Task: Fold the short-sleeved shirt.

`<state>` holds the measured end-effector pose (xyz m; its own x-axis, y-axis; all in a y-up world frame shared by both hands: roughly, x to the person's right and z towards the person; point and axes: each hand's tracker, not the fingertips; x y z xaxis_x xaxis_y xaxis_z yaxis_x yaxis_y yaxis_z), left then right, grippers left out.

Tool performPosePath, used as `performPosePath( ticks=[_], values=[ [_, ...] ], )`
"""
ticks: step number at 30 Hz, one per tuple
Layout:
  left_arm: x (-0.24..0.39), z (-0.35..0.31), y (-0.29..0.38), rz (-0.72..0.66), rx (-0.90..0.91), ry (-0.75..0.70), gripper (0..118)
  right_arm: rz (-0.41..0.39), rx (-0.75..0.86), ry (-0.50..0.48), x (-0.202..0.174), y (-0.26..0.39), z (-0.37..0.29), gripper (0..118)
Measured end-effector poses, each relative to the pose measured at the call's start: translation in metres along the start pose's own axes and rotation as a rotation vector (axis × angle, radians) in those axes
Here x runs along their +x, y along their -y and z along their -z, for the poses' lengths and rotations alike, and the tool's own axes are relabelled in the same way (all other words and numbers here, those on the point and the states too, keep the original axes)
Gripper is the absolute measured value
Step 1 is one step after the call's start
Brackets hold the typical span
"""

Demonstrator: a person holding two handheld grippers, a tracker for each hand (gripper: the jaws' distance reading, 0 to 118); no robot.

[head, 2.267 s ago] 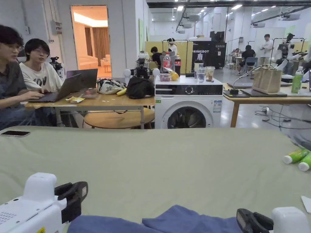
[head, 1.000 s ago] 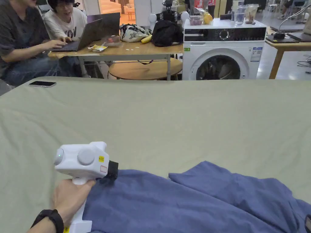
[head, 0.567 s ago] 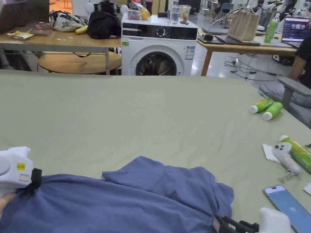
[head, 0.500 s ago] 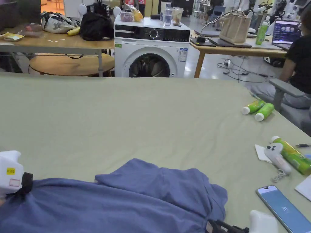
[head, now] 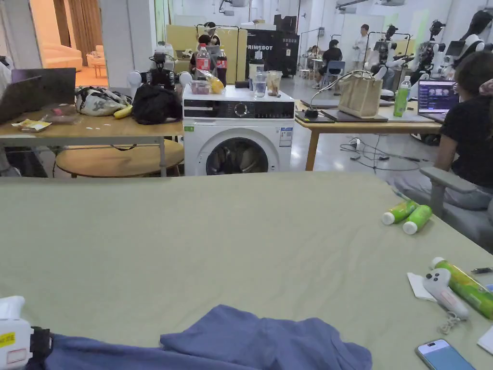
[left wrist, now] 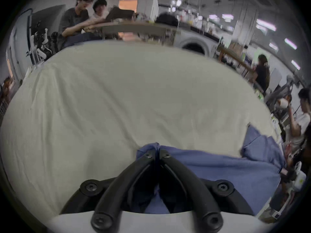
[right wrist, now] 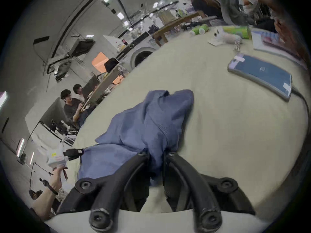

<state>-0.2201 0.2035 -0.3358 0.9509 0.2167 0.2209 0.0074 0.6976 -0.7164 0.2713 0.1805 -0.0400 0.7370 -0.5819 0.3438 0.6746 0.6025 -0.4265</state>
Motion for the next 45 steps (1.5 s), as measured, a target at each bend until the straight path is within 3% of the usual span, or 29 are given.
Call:
performPosePath(
  ticks=[2, 4, 8, 13, 17, 31, 34, 40, 45],
  values=[
    [-0.001, -0.029, -0.005, 0.009, 0.081, 0.045, 0, -0.007, 0.032, -0.023, -0.011, -0.004, -0.014, 9],
    [0.001, -0.064, -0.011, 0.015, 0.15, 0.076, 0, -0.063, 0.082, -0.036, -0.027, -0.013, -0.024, 9],
    [0.009, -0.136, -0.038, 0.072, 0.329, 0.119, 0, -0.331, 0.18, -0.003, -0.073, -0.044, -0.042, 8],
    [0.015, -0.218, -0.072, 0.083, 0.528, 0.137, 0, -0.368, 0.272, -0.066, -0.105, -0.108, -0.061, 8],
    [0.02, -0.245, -0.098, 0.12, 0.618, 0.076, 0, -0.503, 0.34, -0.061, -0.149, -0.154, -0.073, 7],
    [0.045, -0.22, -0.228, 0.103, 0.687, -0.002, 0, -0.637, 0.436, 0.021, -0.255, -0.285, -0.018, 7],
    [0.047, -0.204, -0.252, 0.103, 0.649, -0.022, 0, -0.627, 0.44, -0.002, -0.266, -0.306, 0.004, 7],
    [0.041, -0.172, -0.27, 0.074, 0.623, -0.017, 0, -0.668, 0.441, 0.055, -0.287, -0.331, 0.045, 7],
    [0.034, -0.136, -0.243, 0.109, 0.537, -0.023, 0, -0.657, 0.39, 0.093, -0.271, -0.315, 0.08, 7]
  ],
)
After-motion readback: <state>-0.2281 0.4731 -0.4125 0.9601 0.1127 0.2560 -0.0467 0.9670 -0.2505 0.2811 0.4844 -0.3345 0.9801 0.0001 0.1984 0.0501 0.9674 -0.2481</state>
